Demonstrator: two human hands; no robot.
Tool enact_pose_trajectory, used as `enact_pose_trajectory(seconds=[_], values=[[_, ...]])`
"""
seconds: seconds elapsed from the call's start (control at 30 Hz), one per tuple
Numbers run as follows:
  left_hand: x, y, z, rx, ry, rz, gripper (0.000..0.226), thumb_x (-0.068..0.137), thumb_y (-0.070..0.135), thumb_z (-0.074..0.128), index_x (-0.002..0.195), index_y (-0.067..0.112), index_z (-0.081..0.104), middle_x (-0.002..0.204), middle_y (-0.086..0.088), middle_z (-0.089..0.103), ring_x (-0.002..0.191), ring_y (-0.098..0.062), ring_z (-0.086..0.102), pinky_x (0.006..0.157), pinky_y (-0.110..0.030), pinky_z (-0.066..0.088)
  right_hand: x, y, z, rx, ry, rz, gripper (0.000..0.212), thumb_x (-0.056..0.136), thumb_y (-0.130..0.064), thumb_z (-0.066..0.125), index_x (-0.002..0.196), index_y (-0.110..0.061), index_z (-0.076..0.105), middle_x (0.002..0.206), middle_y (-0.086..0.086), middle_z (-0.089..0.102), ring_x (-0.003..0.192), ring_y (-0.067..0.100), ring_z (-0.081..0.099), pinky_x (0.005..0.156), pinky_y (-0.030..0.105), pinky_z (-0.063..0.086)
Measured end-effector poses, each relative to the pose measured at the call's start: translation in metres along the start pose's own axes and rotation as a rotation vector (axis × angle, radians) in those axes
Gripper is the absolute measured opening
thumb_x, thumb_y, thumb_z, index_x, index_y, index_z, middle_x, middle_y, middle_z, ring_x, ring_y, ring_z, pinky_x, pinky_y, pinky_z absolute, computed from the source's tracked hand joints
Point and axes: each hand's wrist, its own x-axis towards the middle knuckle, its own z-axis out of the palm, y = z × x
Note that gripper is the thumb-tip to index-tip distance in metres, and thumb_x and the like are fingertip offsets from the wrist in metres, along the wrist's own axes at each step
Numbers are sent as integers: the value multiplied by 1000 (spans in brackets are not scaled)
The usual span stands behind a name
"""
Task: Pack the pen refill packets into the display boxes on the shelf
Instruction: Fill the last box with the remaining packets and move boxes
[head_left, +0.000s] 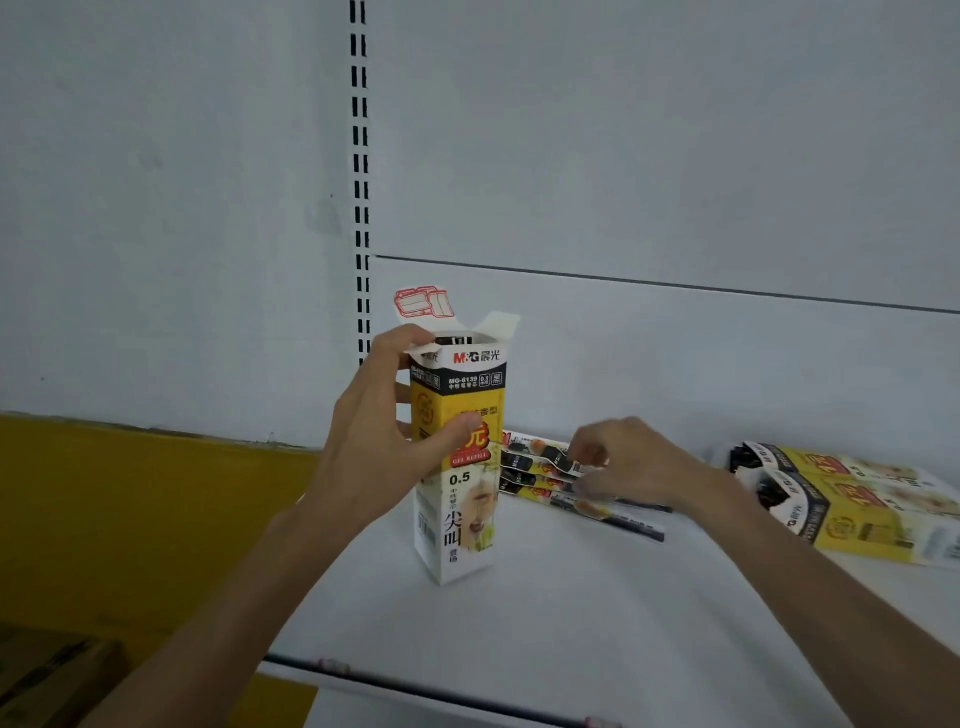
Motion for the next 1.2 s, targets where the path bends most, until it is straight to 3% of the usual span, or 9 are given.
enact_pose_trajectory(seconds=[0.07,0.17,0.27,0.57,0.67,0.73,1.0,1.07,1.2], values=[[0,-1,-2,-25,-11,-6,59,71,27,74,100,53,29,101,33,41,89,3,53,53,-5,46,0,10,18,-86,-21,-6,33,76,-31,67,107,-18,62,102,2,60,95,20,56,81,31,47],[-1,-1,-3,-53,-28,-39,57,74,27,70,102,53,28,100,28,42,87,1,54,53,-7,48,-6,15,19,150,65,21,30,78,-25,68,107,-19,64,101,-2,63,94,14,58,76,17,44],[-7,1,-1,-72,-65,-49,54,76,27,66,105,51,27,97,29,43,83,2,54,52,-5,47,-3,28,17,36,86,68,39,80,-19,62,118,-18,58,110,1,61,104,19,56,87,27,44],[-17,3,3,-85,-81,-30,55,78,29,64,109,53,26,103,28,45,90,-1,56,57,-8,50,1,16,20,46,59,53,23,77,-24,64,99,-23,70,97,0,67,91,18,61,82,34,51],[-18,4,3,-74,-78,-33,58,78,27,65,108,56,24,102,31,44,90,-3,57,56,-8,50,6,10,23,20,55,38,10,84,-22,56,83,-19,65,84,3,65,78,20,58,66,31,48],[-17,5,2,-67,-77,-44,61,78,27,66,107,59,23,101,30,44,89,-4,57,56,-10,52,7,5,21,34,98,39,13,89,-17,49,78,-18,55,77,4,59,71,21,55,57,30,40],[-17,9,1,-24,-85,-54,68,77,30,66,102,69,16,98,34,43,88,1,57,60,-15,53,-10,-36,-42,814,414,-76,22,98,-19,42,84,-12,57,70,2,57,58,14,53,51,16,48],[-17,9,2,-16,-85,-59,67,77,30,66,103,68,16,97,35,43,87,2,56,59,-15,52,-15,-52,-69,1100,407,-156,18,96,-9,44,87,-7,59,72,5,61,62,17,59,60,22,56],[-17,10,1,-9,-98,-56,63,78,30,66,106,62,19,96,36,42,86,5,55,58,-13,51,-30,-81,-117,1358,524,-462,17,90,5,45,92,-4,59,70,1,69,70,18,67,71,32,57]])
